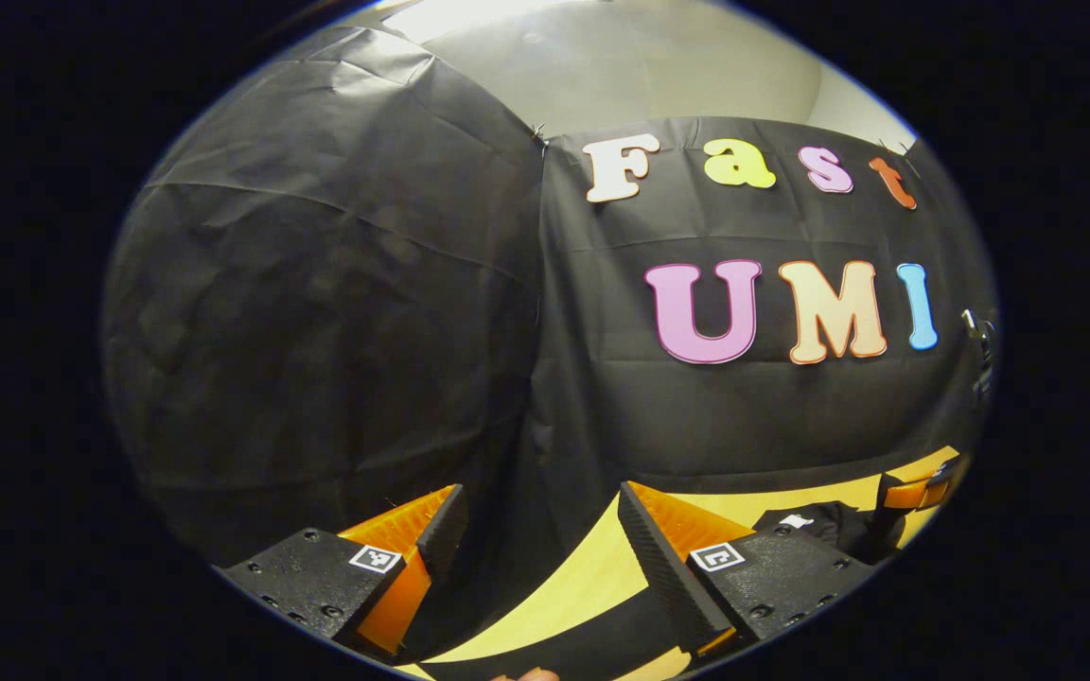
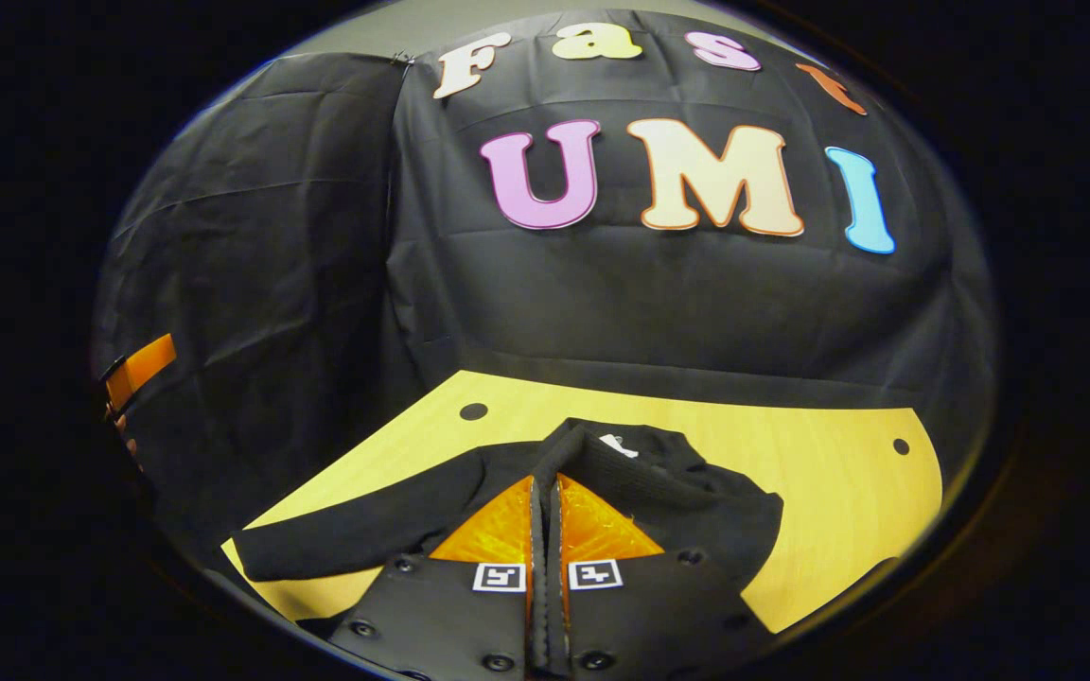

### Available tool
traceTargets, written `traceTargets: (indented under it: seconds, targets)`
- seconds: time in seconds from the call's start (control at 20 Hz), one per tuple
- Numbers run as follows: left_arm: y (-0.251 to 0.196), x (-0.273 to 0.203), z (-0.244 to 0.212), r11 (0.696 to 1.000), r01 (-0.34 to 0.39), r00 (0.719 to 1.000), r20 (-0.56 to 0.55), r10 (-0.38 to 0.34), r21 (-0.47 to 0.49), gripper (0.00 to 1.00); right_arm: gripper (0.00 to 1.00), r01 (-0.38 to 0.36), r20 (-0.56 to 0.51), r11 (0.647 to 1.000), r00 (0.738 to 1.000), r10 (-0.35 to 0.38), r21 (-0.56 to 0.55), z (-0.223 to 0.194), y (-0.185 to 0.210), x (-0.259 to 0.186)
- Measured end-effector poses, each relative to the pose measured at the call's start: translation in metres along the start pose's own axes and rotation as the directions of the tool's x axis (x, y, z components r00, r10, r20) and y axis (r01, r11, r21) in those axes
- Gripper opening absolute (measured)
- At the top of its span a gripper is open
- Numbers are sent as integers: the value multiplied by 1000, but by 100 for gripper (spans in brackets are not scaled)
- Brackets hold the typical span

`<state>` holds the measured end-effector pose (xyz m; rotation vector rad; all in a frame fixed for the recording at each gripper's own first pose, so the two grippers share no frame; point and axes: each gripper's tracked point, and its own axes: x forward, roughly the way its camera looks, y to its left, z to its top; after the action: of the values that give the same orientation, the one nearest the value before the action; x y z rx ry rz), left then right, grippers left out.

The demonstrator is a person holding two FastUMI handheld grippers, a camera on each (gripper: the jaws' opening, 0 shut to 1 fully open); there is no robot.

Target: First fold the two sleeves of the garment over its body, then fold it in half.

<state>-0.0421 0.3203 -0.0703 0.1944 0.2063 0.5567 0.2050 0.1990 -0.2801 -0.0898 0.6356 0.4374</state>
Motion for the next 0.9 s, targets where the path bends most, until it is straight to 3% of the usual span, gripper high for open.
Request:
traceTargets:
  seconds: [0.4,0.5,0.65,0.9]
  targets:
    - [62,2,-65,996,-78,982,-174,69,-48,96,3,-56,-69,997,996,52,-59,-12,59,49]
    - [66,-3,-94,994,-85,963,-264,63,-71,95,18,-50,-55,997,997,46,-64,-11,60,52]
    - [71,-10,-140,993,-85,922,-384,45,-86,97,97,-16,-6,995,1000,15,-98,2,54,45]
    - [75,-33,-208,997,-69,848,-528,35,-46,98,97,17,-11,994,1000,-19,-111,-4,38,35]
